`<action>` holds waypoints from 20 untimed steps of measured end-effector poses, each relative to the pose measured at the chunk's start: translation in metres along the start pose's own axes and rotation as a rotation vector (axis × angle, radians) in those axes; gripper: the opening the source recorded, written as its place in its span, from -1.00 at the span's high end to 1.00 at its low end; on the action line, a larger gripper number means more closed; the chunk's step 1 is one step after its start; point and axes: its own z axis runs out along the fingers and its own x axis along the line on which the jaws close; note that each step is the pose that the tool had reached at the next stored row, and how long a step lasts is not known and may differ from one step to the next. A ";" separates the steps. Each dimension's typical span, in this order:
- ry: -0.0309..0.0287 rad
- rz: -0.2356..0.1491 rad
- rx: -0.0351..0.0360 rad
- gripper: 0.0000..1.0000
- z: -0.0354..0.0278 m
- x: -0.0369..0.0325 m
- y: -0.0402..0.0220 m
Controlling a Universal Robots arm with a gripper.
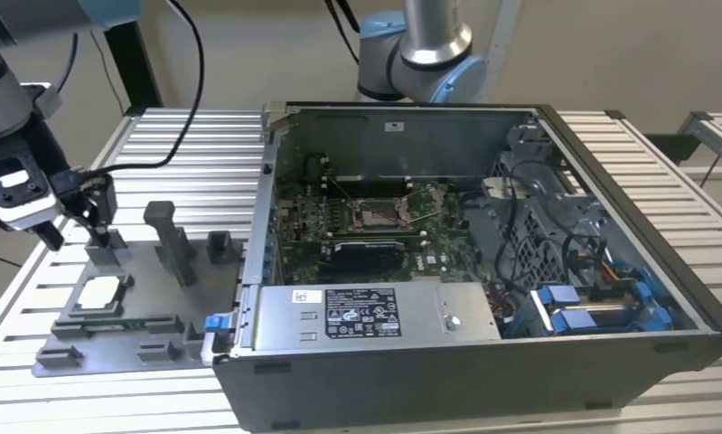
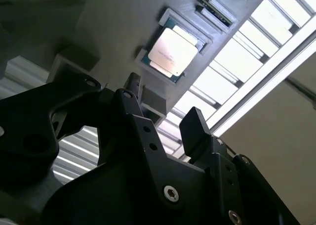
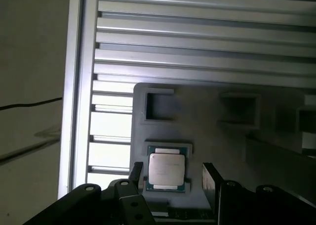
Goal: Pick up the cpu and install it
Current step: 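Place the cpu into insertion slot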
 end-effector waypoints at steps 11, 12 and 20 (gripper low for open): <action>-0.0001 0.001 0.0000 -1.00 0.0108 0.0002 -0.0016; -0.0001 0.001 0.0000 -1.00 0.0118 0.0002 -0.0017; 0.0001 0.001 0.0002 -1.00 0.0196 0.0004 -0.0038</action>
